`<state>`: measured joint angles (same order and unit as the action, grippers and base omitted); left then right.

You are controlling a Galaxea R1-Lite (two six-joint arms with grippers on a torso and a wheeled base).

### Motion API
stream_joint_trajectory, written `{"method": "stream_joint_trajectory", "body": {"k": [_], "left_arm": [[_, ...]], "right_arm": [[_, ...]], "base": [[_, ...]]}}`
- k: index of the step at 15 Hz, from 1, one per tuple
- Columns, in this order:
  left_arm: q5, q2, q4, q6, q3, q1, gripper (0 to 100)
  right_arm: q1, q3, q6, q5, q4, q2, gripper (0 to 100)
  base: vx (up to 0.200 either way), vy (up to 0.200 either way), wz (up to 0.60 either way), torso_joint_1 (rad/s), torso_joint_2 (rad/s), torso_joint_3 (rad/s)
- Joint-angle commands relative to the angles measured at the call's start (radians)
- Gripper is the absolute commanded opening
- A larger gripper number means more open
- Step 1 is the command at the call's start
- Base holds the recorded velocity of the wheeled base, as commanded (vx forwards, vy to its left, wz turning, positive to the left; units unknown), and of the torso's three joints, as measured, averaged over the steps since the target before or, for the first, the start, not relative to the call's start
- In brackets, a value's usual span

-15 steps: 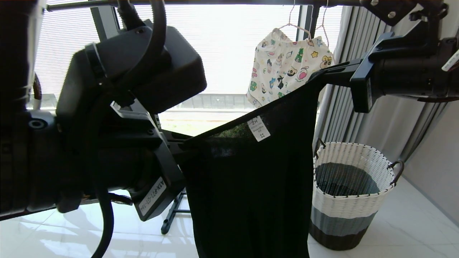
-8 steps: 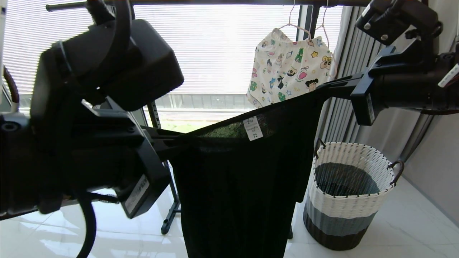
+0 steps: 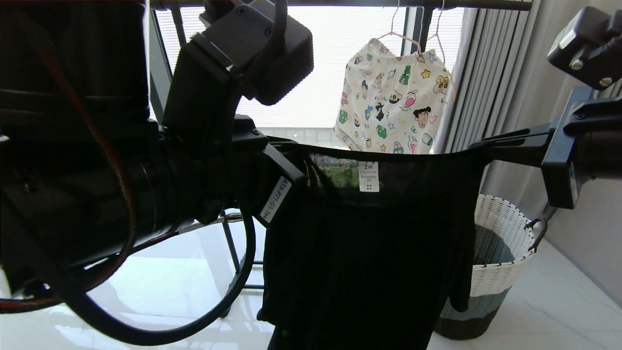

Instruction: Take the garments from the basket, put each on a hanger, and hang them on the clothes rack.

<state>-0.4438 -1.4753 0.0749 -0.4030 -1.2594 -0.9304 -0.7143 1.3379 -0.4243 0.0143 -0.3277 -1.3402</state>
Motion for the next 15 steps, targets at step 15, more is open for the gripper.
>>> {"method": "stream_joint_trajectory", "body": {"k": [15], "left_arm": [[-0.207,0.127,0.003,-0.013,0.049,0.383,0]], "right_arm": [[0.349,-0.195,0.369,0.004,0.091,0.115,100]], "base": [[0.0,0.0,0.0,0.0,0.0,0.0]]}}
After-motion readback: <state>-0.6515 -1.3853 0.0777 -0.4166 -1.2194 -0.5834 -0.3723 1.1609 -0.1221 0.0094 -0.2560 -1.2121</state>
